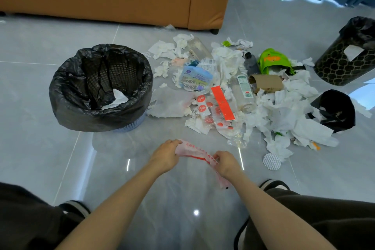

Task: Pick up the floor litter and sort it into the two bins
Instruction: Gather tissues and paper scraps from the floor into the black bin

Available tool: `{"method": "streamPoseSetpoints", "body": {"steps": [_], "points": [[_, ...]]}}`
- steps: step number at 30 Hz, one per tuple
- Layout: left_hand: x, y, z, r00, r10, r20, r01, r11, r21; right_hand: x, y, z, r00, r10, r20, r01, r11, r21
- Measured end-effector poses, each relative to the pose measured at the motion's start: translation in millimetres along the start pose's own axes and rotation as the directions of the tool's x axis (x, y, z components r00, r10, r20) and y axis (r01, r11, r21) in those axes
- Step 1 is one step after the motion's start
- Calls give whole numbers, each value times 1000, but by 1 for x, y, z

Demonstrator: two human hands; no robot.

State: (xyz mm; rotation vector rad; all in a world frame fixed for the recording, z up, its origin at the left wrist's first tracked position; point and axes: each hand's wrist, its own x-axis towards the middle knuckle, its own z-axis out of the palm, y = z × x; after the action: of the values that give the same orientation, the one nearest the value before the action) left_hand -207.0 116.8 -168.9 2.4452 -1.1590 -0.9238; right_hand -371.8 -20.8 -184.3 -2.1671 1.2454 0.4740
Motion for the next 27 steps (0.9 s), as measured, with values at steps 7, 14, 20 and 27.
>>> {"method": "streamPoseSetpoints", "body": {"steps": [7, 14, 20, 27], "points": [[-2, -2, -3, 997, 67, 35, -67, 998, -13, 0, -36, -23, 983, -153, -106, 166, 977, 131], [-10, 26, -72, 927, -10, -376, -152, 904, -400, -5, -95, -83, 900, -326, -291, 369, 923, 109], [-32, 36, -148, 803, -85, -590, -335, 755, -564, -40, -167, -132, 755, -501, -423, 548, 836, -14], [-56, -11, -205, 731, -407, -548, -334, 486, -807, -57, -257, -142, 562, -682, -469, 690, 699, -189]]}}
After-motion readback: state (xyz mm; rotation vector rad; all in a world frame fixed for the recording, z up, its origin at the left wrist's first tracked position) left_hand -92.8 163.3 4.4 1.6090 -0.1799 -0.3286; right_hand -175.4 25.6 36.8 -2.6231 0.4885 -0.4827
